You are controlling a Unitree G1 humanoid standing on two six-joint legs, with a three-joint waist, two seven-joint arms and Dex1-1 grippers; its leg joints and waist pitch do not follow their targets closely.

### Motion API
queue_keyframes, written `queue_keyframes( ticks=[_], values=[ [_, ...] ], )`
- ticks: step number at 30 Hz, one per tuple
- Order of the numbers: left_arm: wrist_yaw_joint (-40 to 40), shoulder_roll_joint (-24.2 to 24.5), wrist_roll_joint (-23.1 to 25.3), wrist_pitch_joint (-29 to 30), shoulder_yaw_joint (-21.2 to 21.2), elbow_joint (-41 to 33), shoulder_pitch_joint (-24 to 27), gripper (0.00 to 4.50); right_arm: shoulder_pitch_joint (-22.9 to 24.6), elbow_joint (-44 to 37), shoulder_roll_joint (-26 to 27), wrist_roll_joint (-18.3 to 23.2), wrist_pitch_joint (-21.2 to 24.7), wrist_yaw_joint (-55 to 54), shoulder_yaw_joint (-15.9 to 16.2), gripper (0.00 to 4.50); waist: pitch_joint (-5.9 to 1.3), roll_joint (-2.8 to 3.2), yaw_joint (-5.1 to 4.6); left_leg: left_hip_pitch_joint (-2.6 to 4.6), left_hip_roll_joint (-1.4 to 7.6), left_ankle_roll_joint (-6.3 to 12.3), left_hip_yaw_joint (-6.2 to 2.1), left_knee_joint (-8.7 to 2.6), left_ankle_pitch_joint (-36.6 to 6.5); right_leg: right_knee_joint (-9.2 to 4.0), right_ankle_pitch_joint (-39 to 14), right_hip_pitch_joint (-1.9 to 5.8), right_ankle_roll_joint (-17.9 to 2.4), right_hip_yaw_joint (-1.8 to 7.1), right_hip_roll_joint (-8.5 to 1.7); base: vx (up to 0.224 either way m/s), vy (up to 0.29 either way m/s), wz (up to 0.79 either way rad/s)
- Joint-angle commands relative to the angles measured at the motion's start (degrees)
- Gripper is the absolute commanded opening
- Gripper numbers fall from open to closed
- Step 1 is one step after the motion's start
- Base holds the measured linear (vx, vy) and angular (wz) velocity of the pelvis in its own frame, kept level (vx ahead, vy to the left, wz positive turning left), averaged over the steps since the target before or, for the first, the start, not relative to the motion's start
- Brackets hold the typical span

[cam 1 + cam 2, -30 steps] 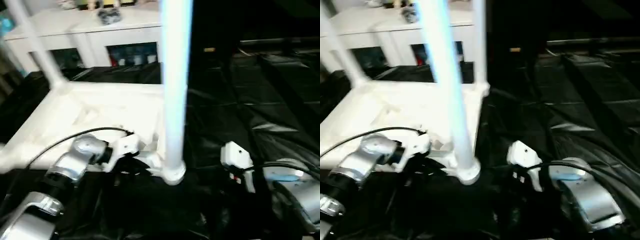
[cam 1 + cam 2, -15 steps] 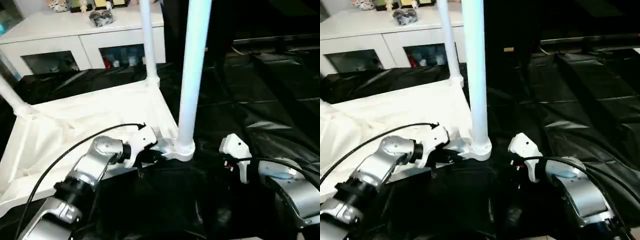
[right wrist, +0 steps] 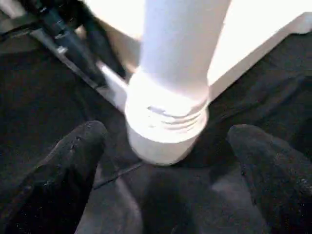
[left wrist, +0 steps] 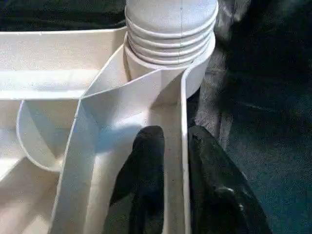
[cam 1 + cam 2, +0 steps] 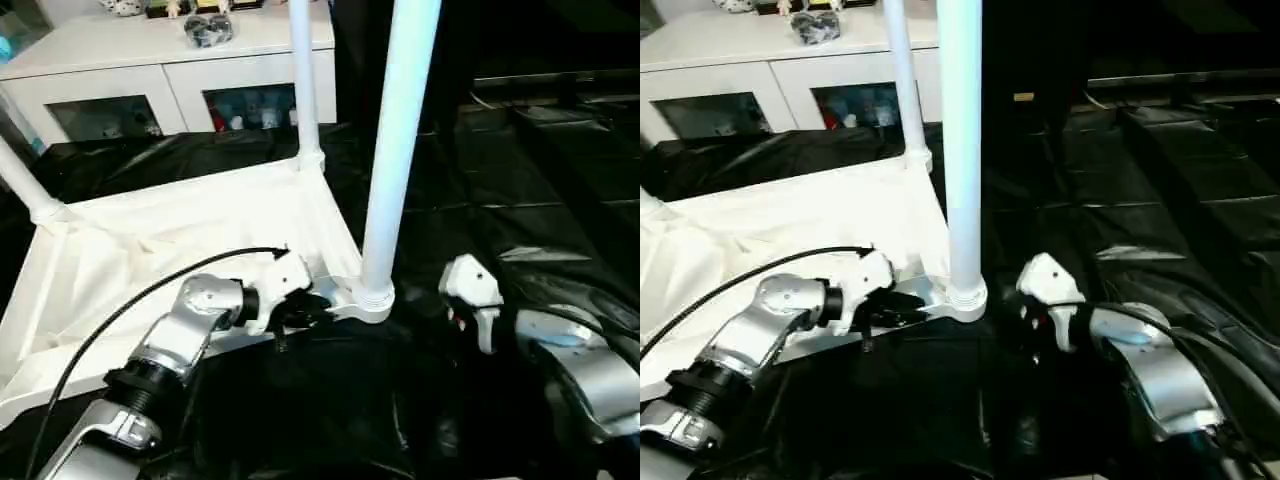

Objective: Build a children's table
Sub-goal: Rotate leg to tighten

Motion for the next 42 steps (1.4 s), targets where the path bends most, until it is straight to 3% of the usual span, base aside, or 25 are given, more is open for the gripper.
queue_keyframes(
  ticks=[1, 7, 12, 13, 18, 29, 38, 42],
  values=[
    [-0.8, 0.9, -0.5, 0.7, 0.5, 1.2, 0.9, 0.44, -1.3, 1.1, 1.0, -0.9, -1.2, -1.4, -0.3, 4.50, -3.31, -1.42, 0.12, 0.17, 4.50, 5.63, -1.81, -4.65, -6.0, -4.01, -7.8, 2.51, -16.4, 2.52, -4.67, 0.000, 0.000, 0.00],
    [-2.7, 1.0, -1.9, 2.8, 0.8, 0.5, 1.8, 0.04, -4.7, 6.5, 4.2, -1.7, -2.6, -2.3, 1.1, 4.50, -3.53, -1.32, 0.14, 0.16, 4.43, 6.01, -1.74, -4.45, -4.0, -3.46, -3.6, 2.64, -17.3, 2.41, -4.53, 0.000, 0.000, 0.00],
    [-2.8, 0.8, -2.7, 3.5, 0.9, -0.2, 2.1, 0.04, -8.5, 12.5, 7.0, -2.4, -4.2, -1.9, 2.3, 4.50, -3.42, -1.45, 0.03, 0.13, 4.42, 5.76, -1.71, -4.53, -5.0, -3.66, -6.3, 2.66, -17.2, 2.44, -4.67, 0.000, 0.000, 0.00],
    [-2.7, 0.8, -2.8, 3.7, 0.9, -0.3, 2.1, 0.01, -9.0, 13.3, 7.3, -2.5, -4.4, -1.7, 2.4, 4.33, -3.41, -1.73, -0.03, 0.10, 4.44, 5.71, -1.71, -4.59, -4.9, -3.65, -6.4, 2.70, -17.2, 2.42, -4.59, 0.000, 0.000, 0.00],
    [-3.0, 0.8, -3.2, 4.5, 1.0, -1.0, 2.4, 0.00, -10.4, 15.8, 8.4, -2.4, -5.2, -0.5, 2.8, 4.00, -3.66, -1.67, 0.18, 0.11, 4.47, 7.13, -1.64, -4.25, -1.8, -3.08, -1.9, 2.67, -17.8, 2.44, -4.59, 0.000, 0.000, 0.00],
    [-2.4, 1.2, -2.7, 4.2, 1.5, -1.0, 2.9, 0.00, -12.3, 20.4, 9.2, -3.9, -7.7, 1.0, 3.7, 3.08, -3.65, -1.85, 0.21, 0.09, 4.44, 7.77, -1.55, -4.17, -1.8, -3.11, -2.8, 2.62, -17.9, 2.35, -4.53, 0.000, 0.000, 0.00],
    [3.3, -0.6, -1.6, 4.2, 3.0, 1.4, 2.0, 0.00, -12.0, 23.1, 11.0, -4.3, -9.1, -1.7, 3.1, 2.76, -3.41, -1.85, 0.02, 0.15, 4.45, 6.48, -1.51, -4.42, -4.3, -3.54, -6.0, 2.48, -17.6, 2.47, -4.55, 0.000, 0.000, 0.00],
    [10.1, -4.6, -0.2, 4.4, 3.4, 4.1, 0.0, 0.00, -11.2, 26.2, 14.8, -5.7, -9.3, -9.8, 1.7, 2.74, -3.09, -1.89, -0.15, 0.48, 4.43, 4.16, -1.48, -4.84, -7.5, -4.28, -11.9, 2.23, -16.4, 2.65, -4.56, 0.000, 0.000, 0.00]
  ],
)
